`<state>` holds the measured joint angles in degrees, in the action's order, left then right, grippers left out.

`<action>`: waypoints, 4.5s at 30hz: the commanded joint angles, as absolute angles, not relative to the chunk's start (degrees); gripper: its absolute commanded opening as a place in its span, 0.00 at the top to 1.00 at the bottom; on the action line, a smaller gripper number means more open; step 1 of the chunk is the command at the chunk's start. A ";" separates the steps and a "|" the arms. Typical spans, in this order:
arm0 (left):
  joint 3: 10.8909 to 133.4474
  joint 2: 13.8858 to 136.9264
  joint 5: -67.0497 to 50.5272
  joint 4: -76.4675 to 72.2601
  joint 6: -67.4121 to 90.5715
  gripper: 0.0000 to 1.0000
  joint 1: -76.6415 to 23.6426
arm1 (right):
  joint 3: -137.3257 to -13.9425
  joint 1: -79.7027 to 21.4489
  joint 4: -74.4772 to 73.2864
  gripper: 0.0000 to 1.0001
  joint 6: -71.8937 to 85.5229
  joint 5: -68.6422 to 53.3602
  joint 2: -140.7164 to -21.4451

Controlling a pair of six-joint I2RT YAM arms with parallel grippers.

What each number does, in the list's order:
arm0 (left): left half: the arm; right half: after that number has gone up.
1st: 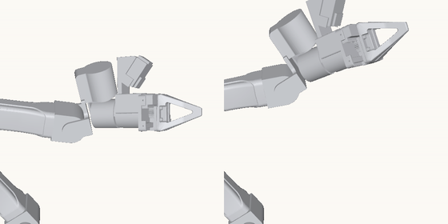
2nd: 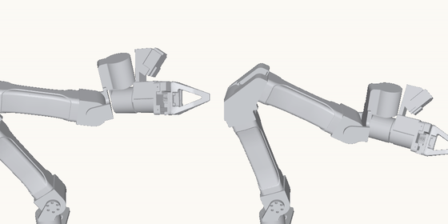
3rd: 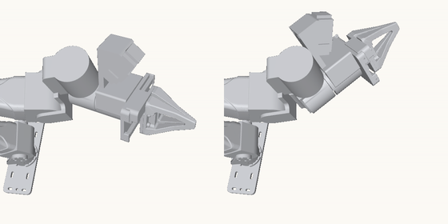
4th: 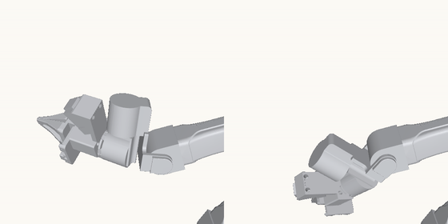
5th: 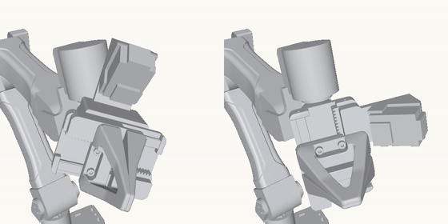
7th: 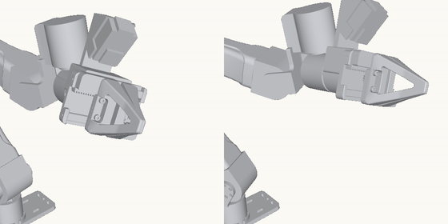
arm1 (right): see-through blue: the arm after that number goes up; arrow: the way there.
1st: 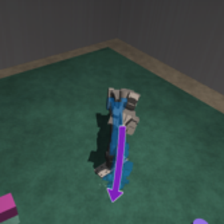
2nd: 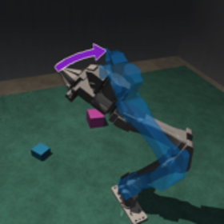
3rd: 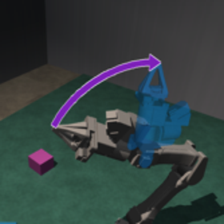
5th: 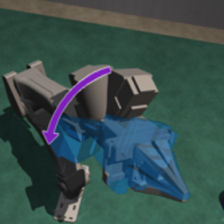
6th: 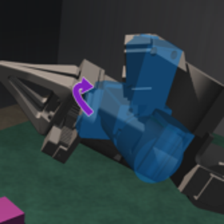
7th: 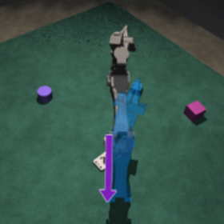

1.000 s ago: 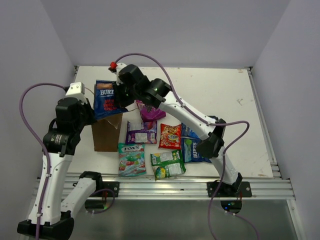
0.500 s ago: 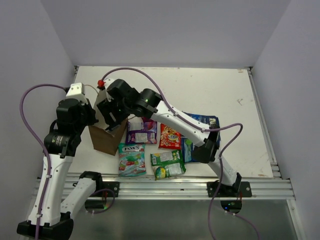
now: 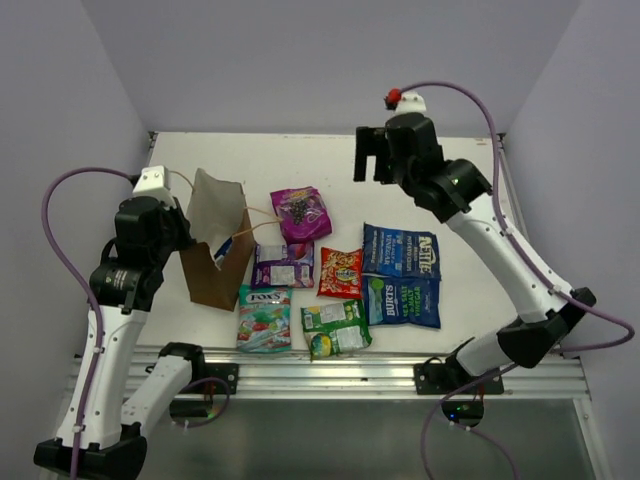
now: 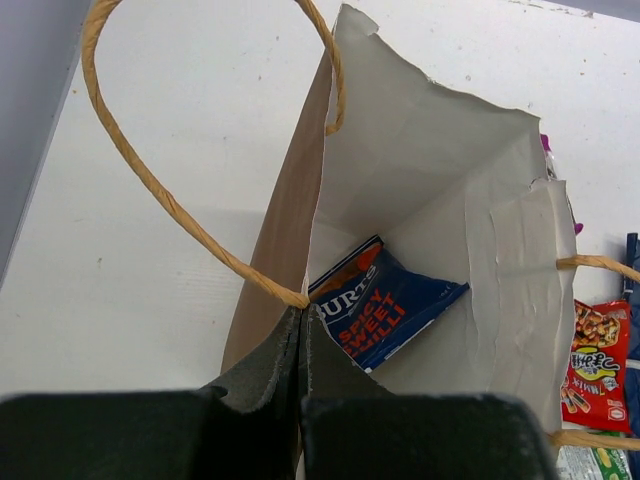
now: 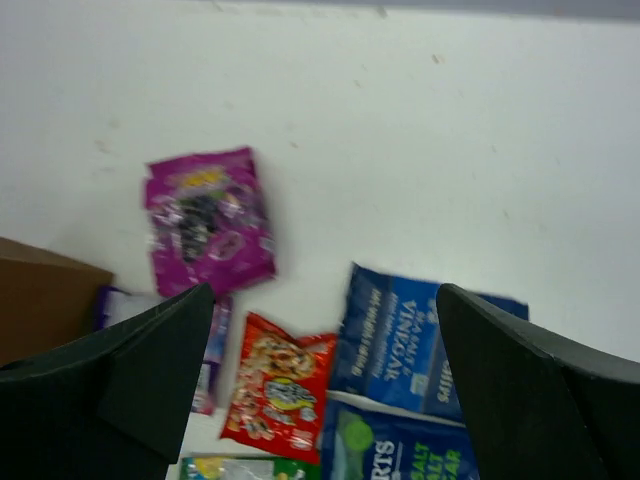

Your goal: Place the snacks into the paper bag

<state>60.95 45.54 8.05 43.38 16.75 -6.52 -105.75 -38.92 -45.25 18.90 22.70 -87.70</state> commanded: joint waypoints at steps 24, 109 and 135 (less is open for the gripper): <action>61.79 45.09 12.04 43.16 14.94 1.00 -7.91 | -75.06 -31.38 -36.21 0.61 27.77 16.44 -114.79; 61.87 47.90 13.97 42.80 13.18 1.00 -15.29 | -66.28 -42.89 -46.04 1.00 32.87 11.60 -97.31; 62.40 49.13 13.54 41.40 13.18 1.00 -15.38 | -129.02 -53.79 -1.55 1.00 67.34 -39.02 -124.10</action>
